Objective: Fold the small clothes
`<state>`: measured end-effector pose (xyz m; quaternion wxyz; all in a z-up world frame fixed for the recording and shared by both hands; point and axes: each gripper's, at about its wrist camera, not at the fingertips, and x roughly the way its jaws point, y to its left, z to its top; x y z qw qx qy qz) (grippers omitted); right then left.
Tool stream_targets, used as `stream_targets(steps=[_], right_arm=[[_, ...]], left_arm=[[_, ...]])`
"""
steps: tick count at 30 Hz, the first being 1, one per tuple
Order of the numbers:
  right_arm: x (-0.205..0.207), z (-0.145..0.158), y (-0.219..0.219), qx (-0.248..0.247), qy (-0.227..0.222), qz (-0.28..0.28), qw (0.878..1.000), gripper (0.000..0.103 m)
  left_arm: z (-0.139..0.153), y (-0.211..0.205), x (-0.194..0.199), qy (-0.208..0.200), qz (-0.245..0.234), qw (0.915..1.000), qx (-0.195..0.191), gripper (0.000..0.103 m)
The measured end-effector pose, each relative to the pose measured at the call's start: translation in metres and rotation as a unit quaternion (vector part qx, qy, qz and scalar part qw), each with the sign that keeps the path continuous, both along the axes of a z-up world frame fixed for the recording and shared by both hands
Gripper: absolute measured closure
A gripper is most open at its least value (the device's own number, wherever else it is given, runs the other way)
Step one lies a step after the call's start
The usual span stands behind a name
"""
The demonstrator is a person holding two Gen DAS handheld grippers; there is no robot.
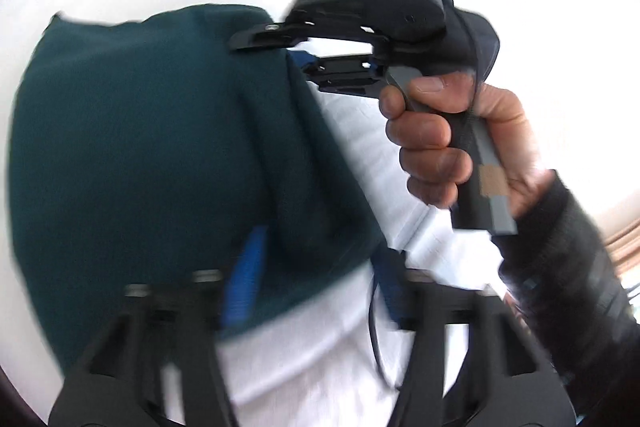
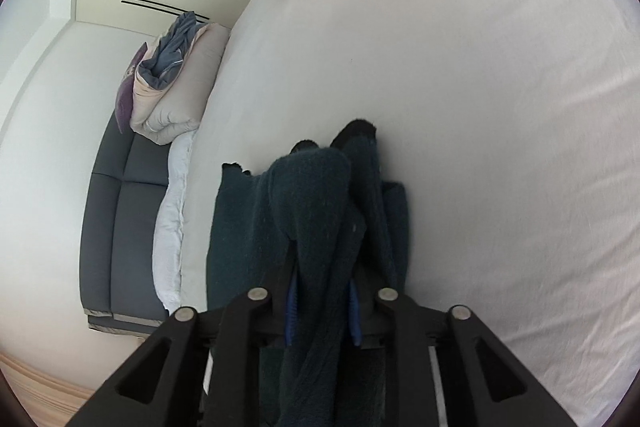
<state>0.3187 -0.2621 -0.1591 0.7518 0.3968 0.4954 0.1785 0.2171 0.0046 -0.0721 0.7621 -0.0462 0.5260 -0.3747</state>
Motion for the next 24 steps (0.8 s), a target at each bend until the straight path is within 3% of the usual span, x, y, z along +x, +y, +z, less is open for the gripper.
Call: stream_targets(steps=[4, 7, 11, 15, 17, 19, 20, 22, 24], right_arm=[[-0.036, 0.010, 0.009, 0.021, -0.010, -0.006, 1.000, 0.051], [-0.068, 0.016, 0.022, 0.014, -0.012, 0.000, 1.000, 0.051], [-0.109, 0.022, 0.037, -0.036, -0.005, -0.005, 0.999, 0.051], [-0.137, 0.024, 0.051, -0.082, -0.002, -0.018, 0.996, 0.051], [-0.144, 0.027, 0.061, -0.113, -0.007, -0.012, 0.993, 0.054], [-0.147, 0.026, 0.069, -0.134, -0.008, -0.003, 0.991, 0.084], [-0.148, 0.024, 0.067, -0.134, -0.005, -0.009, 0.991, 0.088], [-0.153, 0.017, 0.054, -0.090, -0.001, -0.031, 0.995, 0.093], [-0.160, 0.005, 0.038, -0.039, 0.008, -0.055, 0.998, 0.094]], left_arm=[[0.017, 0.073, -0.006, 0.008, 0.025, 0.9981, -0.055, 0.040], [0.018, 0.110, 0.008, -0.016, 0.048, 0.9976, -0.047, 0.039], [0.005, 0.154, 0.032, -0.007, 0.085, 0.9959, -0.032, 0.039], [-0.004, 0.168, 0.041, 0.000, 0.081, 0.9965, -0.021, 0.039], [-0.004, 0.166, 0.033, -0.007, 0.080, 0.9967, -0.013, 0.039], [-0.017, 0.153, 0.034, -0.006, 0.082, 0.9965, -0.014, 0.039], [-0.016, 0.147, 0.030, -0.004, 0.084, 0.9963, -0.016, 0.039], [-0.024, 0.141, 0.023, 0.003, 0.086, 0.9960, -0.021, 0.039], [-0.030, 0.102, 0.024, 0.006, 0.085, 0.9961, -0.020, 0.039]])
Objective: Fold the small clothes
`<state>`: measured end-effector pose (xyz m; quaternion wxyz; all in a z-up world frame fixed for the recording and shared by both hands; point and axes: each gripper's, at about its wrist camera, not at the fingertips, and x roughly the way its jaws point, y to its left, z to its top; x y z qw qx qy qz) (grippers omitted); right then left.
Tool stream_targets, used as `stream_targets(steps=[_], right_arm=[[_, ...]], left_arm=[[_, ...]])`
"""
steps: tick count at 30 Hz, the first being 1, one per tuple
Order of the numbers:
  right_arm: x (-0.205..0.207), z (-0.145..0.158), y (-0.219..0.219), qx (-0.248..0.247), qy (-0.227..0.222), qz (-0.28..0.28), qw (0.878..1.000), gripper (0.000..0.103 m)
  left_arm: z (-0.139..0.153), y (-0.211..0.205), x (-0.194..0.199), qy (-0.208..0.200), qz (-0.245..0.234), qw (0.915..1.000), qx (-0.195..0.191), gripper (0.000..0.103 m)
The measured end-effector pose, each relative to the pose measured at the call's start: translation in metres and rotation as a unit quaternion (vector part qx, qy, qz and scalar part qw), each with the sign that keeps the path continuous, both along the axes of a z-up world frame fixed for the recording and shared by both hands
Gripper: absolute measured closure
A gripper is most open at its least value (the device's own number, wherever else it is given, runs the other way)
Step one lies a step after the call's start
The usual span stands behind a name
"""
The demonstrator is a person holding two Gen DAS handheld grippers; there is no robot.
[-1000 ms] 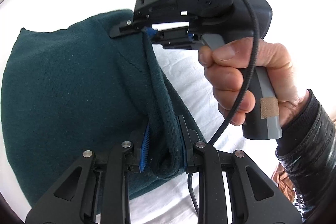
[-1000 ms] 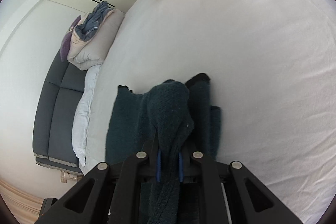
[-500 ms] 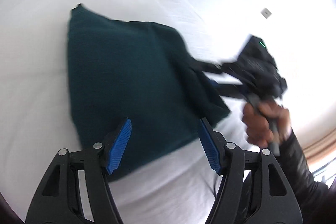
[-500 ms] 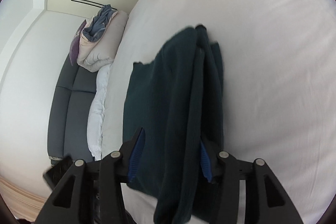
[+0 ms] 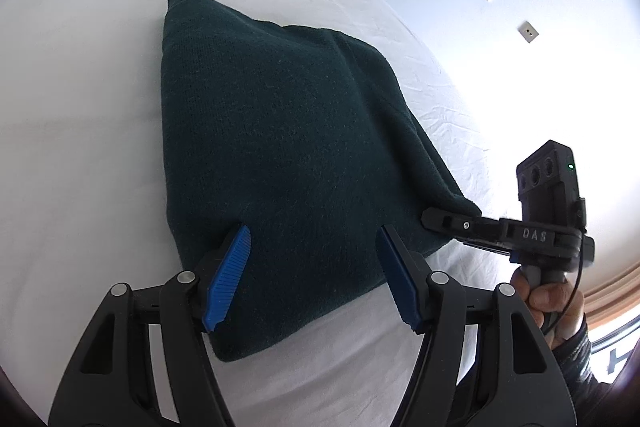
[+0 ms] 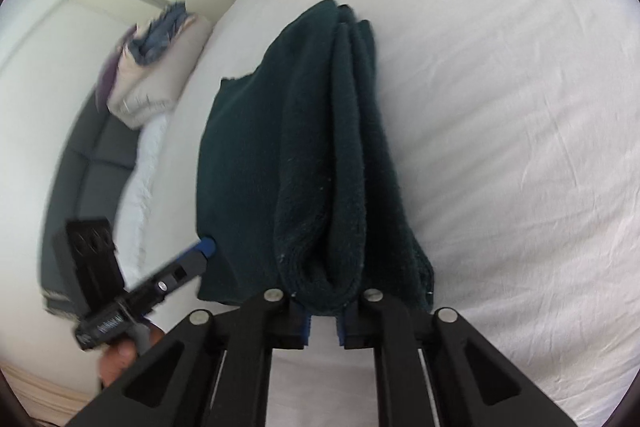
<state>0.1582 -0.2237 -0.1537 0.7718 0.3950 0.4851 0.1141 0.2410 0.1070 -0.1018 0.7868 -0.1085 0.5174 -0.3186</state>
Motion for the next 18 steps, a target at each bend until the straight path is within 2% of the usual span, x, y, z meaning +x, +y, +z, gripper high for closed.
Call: stream_targets(steps=[2, 5, 10, 13, 15, 18], right_arm=[[-0.007, -0.012, -0.013, 0.050, 0.008, -0.022, 0.998, 0.094], [-0.017, -0.019, -0.022, 0.087, 0.008, -0.038, 0.995, 0.095], [-0.028, -0.035, -0.035, 0.108, 0.017, -0.054, 0.993, 0.096], [-0.029, -0.035, -0.033, 0.114, 0.013, -0.061, 0.992, 0.096], [-0.033, -0.035, -0.032, 0.119, 0.012, -0.066, 0.991, 0.096], [-0.029, -0.041, -0.027, 0.135, 0.016, -0.079, 0.988, 0.096]], left_arm=[[-0.001, -0.003, -0.003, 0.004, -0.002, 1.0000, 0.001, 0.039], [-0.001, -0.016, -0.005, 0.007, -0.005, 0.9999, 0.005, 0.039], [-0.010, -0.031, -0.009, 0.014, -0.009, 0.9997, 0.018, 0.039], [-0.009, -0.038, -0.018, 0.013, -0.015, 0.9995, 0.026, 0.039], [-0.011, -0.035, -0.019, 0.013, -0.015, 0.9996, 0.018, 0.039], [-0.011, -0.025, -0.017, 0.021, -0.005, 0.9996, -0.020, 0.039]])
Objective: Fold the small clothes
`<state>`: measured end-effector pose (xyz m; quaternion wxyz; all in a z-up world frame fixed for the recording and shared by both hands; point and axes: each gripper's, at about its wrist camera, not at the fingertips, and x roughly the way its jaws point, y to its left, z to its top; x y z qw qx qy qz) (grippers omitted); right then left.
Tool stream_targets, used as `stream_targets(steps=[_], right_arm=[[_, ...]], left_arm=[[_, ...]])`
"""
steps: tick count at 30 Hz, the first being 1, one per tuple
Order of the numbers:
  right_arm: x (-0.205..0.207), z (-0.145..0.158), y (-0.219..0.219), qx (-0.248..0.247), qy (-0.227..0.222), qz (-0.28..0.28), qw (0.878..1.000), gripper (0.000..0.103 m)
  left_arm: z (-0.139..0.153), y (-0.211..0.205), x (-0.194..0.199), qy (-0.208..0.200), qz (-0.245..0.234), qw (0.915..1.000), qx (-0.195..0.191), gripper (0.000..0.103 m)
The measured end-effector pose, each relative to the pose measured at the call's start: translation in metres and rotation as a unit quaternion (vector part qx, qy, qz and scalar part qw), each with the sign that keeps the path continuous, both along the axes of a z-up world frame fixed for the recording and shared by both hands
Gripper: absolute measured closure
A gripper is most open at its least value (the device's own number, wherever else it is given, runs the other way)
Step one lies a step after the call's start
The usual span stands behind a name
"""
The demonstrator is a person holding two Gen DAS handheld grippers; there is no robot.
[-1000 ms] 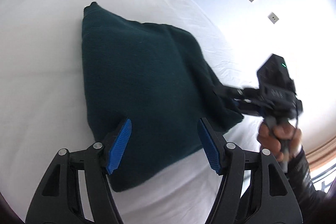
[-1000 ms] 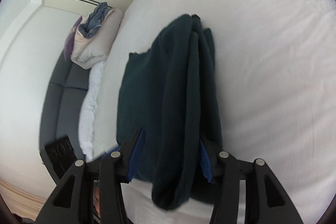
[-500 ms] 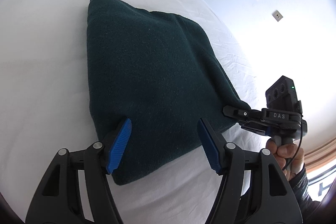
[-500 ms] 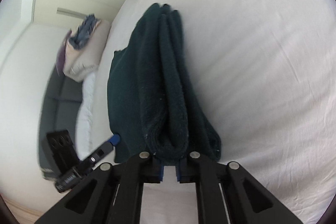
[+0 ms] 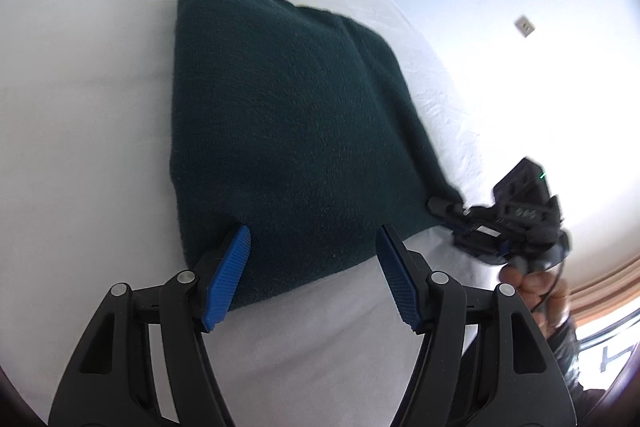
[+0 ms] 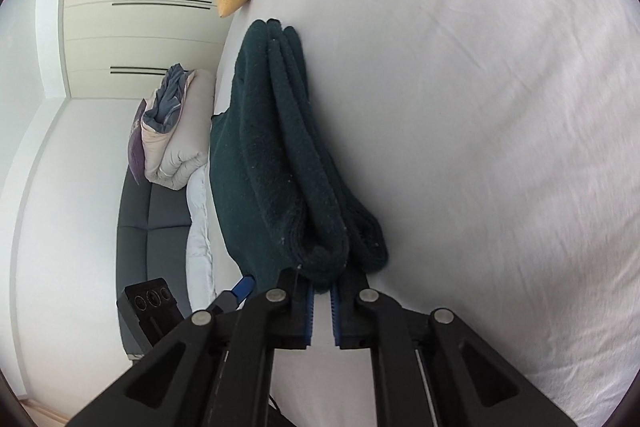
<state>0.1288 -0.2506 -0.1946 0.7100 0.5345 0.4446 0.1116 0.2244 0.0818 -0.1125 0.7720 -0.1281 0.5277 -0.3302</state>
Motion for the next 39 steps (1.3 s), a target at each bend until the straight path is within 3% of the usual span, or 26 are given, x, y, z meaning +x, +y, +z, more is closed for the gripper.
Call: stream_targets(steps=[7, 11, 16, 18, 21, 26, 29, 33, 36, 39], right_arm=[[0.011, -0.010, -0.005, 0.018, -0.011, 0.013, 1.000, 0.097], [0.009, -0.007, -0.005, 0.001, -0.018, 0.011, 1.000, 0.097], [0.007, -0.007, -0.006, -0.004, -0.015, -0.013, 1.000, 0.098], [0.006, -0.009, -0.007, 0.004, -0.015, -0.021, 1.000, 0.098], [0.002, -0.012, -0.007, 0.007, -0.016, -0.030, 0.999, 0.099], [0.003, -0.017, -0.011, 0.023, -0.017, -0.035, 0.999, 0.099], [0.005, -0.016, -0.012, 0.025, -0.018, -0.031, 0.999, 0.098], [-0.004, 0.007, -0.012, -0.022, -0.015, -0.027, 0.999, 0.089], [-0.012, 0.036, -0.019, -0.092, -0.017, -0.044, 0.995, 0.072], [-0.003, 0.070, -0.012, -0.157, -0.045, -0.036, 0.986, 0.071]], left_arm=[[0.020, 0.035, 0.020, -0.011, 0.049, 0.9985, -0.023, 0.039], [0.038, 0.014, 0.036, -0.050, 0.028, 0.9982, -0.016, 0.039], [0.042, -0.015, 0.059, -0.069, 0.016, 0.9975, -0.002, 0.039], [0.037, -0.030, 0.061, -0.088, -0.006, 0.9960, 0.015, 0.039], [0.014, -0.048, 0.072, -0.072, -0.018, 0.9968, 0.031, 0.039], [-0.011, -0.049, 0.084, -0.055, -0.009, 0.9984, 0.007, 0.040], [-0.015, -0.054, 0.083, -0.076, -0.017, 0.9969, 0.015, 0.040], [-0.012, -0.054, 0.075, -0.090, -0.001, 0.9959, 0.013, 0.040], [-0.005, -0.048, 0.068, -0.096, 0.017, 0.9952, 0.007, 0.039], [0.000, -0.041, 0.060, -0.108, 0.042, 0.9932, 0.002, 0.039]])
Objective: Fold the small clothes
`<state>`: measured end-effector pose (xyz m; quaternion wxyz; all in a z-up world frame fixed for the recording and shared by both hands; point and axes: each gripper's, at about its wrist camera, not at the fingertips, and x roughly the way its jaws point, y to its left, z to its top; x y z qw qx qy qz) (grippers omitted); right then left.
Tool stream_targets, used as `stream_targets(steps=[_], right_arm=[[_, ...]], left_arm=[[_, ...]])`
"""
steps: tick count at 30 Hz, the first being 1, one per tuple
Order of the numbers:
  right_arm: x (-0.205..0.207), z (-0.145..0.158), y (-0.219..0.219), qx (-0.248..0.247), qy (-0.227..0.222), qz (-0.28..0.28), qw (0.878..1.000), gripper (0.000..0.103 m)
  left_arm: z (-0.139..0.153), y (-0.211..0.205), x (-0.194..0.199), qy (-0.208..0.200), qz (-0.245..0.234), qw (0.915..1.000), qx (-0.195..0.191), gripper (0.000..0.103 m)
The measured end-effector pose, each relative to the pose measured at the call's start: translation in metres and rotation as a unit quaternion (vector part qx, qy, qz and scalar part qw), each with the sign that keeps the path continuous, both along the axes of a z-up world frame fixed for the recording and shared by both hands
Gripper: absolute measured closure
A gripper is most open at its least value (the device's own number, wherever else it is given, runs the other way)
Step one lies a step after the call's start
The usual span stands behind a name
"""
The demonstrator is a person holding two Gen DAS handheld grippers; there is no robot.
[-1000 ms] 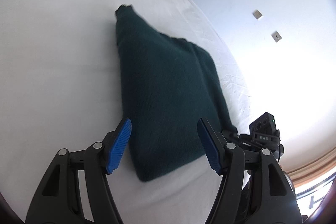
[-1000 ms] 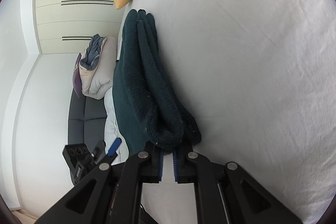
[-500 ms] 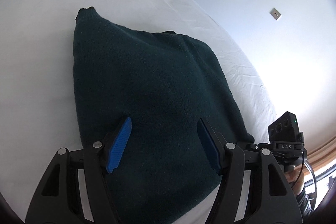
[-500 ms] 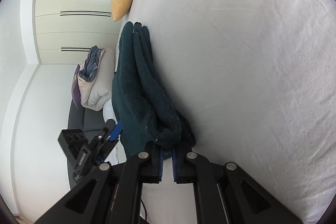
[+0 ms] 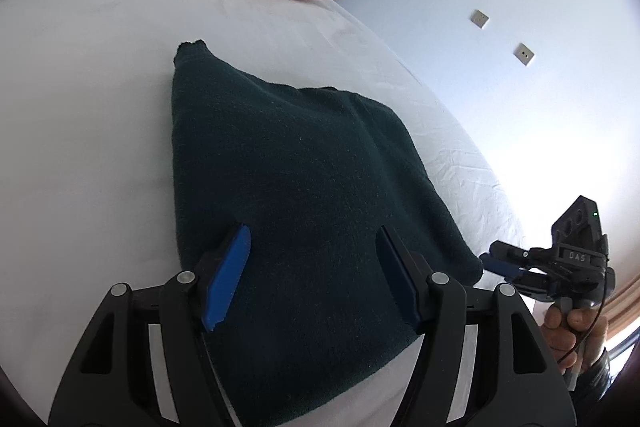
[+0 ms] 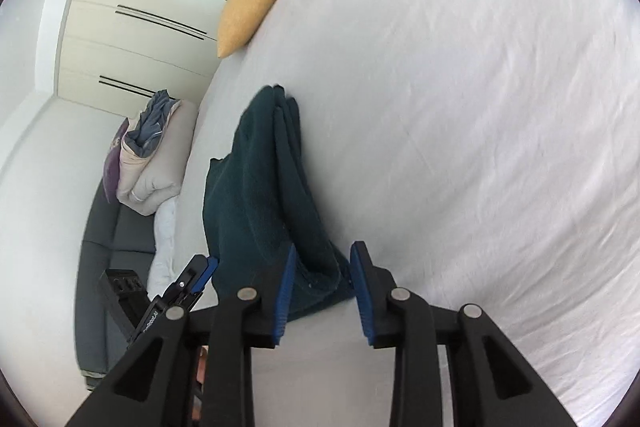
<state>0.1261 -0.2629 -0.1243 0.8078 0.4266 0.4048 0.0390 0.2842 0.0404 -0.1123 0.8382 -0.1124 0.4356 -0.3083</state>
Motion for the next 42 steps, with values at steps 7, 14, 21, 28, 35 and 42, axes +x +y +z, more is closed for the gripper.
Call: stream_targets(steps=[7, 14, 21, 28, 35, 42], right_arm=[[0.090, 0.030, 0.078, -0.048, -0.057, 0.149, 0.986, 0.064], [0.140, -0.032, 0.061, -0.015, -0.007, 0.130, 0.991, 0.088], [0.097, -0.036, -0.009, -0.026, -0.011, 0.037, 0.999, 0.073], [0.095, -0.011, -0.019, -0.025, -0.035, 0.042, 0.998, 0.033], [0.143, -0.039, 0.015, -0.025, 0.026, 0.113, 0.993, 0.032], [0.162, -0.043, 0.036, -0.067, 0.052, 0.143, 0.986, 0.066]], left_arm=[[-0.012, -0.012, 0.005, 0.001, -0.004, 0.9998, 0.020, 0.039], [-0.015, -0.011, 0.004, 0.004, -0.012, 0.9998, 0.016, 0.039], [0.000, 0.012, 0.003, 0.008, 0.018, 0.9990, -0.041, 0.039], [-0.005, 0.043, 0.041, 0.054, 0.083, 0.9941, -0.043, 0.022], [-0.049, 0.018, 0.076, 0.189, 0.033, 0.9807, -0.037, 0.022], [-0.050, 0.003, 0.084, 0.201, 0.013, 0.9791, -0.031, 0.049]])
